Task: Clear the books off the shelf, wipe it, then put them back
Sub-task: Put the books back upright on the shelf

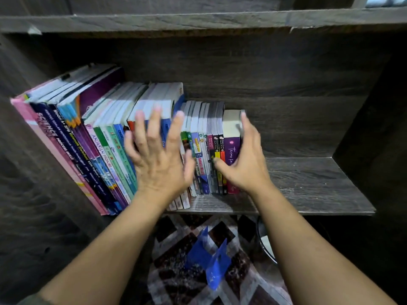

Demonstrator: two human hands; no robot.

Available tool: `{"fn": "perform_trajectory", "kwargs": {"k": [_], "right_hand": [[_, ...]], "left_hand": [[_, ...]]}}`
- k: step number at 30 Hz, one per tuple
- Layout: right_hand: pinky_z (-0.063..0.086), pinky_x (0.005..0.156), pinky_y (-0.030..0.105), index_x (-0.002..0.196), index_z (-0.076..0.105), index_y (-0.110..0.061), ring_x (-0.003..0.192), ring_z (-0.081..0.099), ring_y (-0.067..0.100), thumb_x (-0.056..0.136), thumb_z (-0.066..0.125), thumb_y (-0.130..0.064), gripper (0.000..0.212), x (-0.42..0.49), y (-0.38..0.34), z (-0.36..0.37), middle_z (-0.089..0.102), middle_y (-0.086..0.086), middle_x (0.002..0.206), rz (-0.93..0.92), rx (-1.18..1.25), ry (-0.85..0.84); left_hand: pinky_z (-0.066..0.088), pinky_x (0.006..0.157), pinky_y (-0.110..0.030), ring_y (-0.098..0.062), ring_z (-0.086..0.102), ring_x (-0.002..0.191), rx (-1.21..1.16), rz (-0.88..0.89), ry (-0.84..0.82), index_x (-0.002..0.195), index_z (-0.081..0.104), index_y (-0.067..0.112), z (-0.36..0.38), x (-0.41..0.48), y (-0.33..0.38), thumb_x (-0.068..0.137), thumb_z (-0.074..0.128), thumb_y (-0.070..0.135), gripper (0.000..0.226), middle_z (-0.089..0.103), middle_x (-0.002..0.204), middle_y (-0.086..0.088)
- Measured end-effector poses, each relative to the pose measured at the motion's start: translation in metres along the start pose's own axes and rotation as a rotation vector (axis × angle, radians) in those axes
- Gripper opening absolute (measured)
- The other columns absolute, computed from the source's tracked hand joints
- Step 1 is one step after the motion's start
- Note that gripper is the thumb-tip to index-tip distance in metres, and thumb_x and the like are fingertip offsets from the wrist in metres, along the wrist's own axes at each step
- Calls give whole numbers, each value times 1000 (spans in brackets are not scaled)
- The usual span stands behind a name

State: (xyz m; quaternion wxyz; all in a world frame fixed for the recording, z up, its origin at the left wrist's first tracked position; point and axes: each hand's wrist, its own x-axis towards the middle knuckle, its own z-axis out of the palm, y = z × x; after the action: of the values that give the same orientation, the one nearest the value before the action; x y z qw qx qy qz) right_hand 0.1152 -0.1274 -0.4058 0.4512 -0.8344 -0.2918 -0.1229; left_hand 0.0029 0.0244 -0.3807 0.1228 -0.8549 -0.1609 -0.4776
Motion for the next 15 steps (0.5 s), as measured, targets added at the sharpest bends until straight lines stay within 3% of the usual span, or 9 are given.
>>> {"fn": "perform_trajectory", "kwargs": {"k": [2,5,11,15], "right_hand": [[32,110,52,149,1,-47,144,18,31,72,72,-55,105,2,-16,0,5,9,159,-100,-82,57],[30,111,57,149,10,-48,146,7,34,73,70,-64,98,3,-22,11,-6,8,160,-88,-201,18],[30,111,52,147,24,-38,143,9,31,77,75,-47,88,6,-11,16,-6,5,159,-80,-178,38],[24,112,51,148,20,-31,144,6,27,78,73,-40,87,3,-9,20,-8,6,159,-98,-139,90]], "left_hand": [[4,114,-51,-37,9,143,-28,-4,-44,150,23,13,-4,7,-8,84,56,37,78,18,154,-18],[8,114,-53,-37,20,138,-31,22,-82,146,28,10,-7,11,-10,87,54,33,69,33,143,-18],[9,115,-51,-33,25,132,-43,23,-66,140,34,10,-6,11,-10,84,55,29,62,31,136,-13],[5,115,-48,-32,25,131,-58,14,-70,139,33,11,-7,12,-10,82,55,29,64,32,136,-12]]}}
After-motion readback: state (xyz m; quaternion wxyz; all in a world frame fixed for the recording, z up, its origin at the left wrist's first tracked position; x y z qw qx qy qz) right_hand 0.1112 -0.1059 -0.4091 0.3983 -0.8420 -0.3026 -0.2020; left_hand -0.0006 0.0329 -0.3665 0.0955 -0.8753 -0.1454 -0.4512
